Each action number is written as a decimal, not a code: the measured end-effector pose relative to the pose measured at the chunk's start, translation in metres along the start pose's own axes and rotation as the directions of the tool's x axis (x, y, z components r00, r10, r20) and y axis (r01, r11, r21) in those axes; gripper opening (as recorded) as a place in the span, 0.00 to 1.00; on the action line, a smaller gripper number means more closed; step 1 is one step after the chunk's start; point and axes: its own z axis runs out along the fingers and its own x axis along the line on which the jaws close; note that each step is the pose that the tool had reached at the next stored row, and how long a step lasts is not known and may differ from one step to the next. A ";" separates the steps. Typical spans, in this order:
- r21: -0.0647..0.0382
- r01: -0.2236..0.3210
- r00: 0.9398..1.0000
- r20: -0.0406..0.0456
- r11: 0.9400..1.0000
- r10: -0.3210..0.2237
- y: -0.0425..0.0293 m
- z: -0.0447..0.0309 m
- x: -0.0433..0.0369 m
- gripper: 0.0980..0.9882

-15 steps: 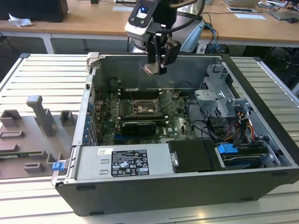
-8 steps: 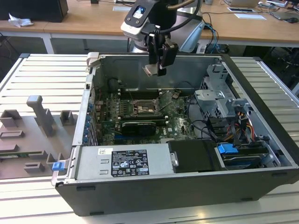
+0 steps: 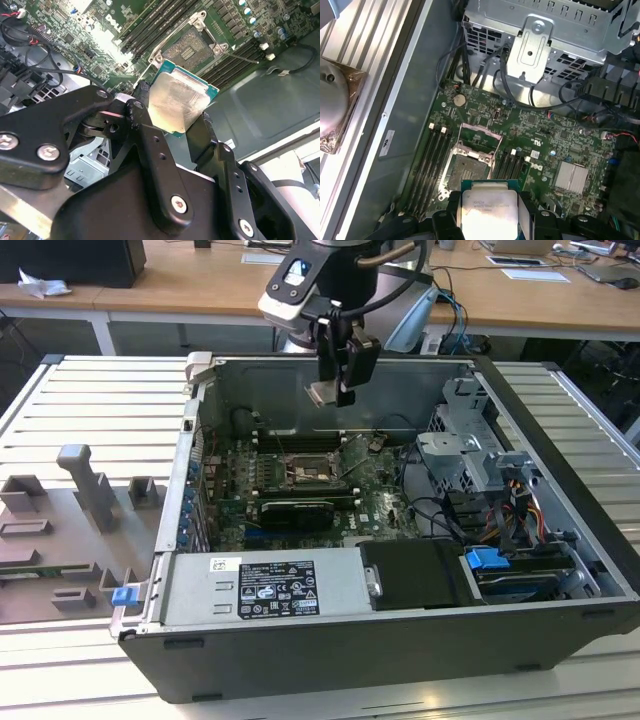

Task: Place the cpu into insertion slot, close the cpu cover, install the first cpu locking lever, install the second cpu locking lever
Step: 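Place the cpu into insertion slot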

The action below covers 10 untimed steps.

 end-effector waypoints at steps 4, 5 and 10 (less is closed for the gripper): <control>0.000 0.000 1.000 0.000 1.000 0.000 -0.0001 0.0013 0.0000 0.49; 0.000 0.000 1.000 0.000 1.000 0.000 -0.0001 0.0016 0.0000 0.49; 0.000 0.000 1.000 0.000 1.000 0.000 -0.0003 0.0030 -0.0001 0.49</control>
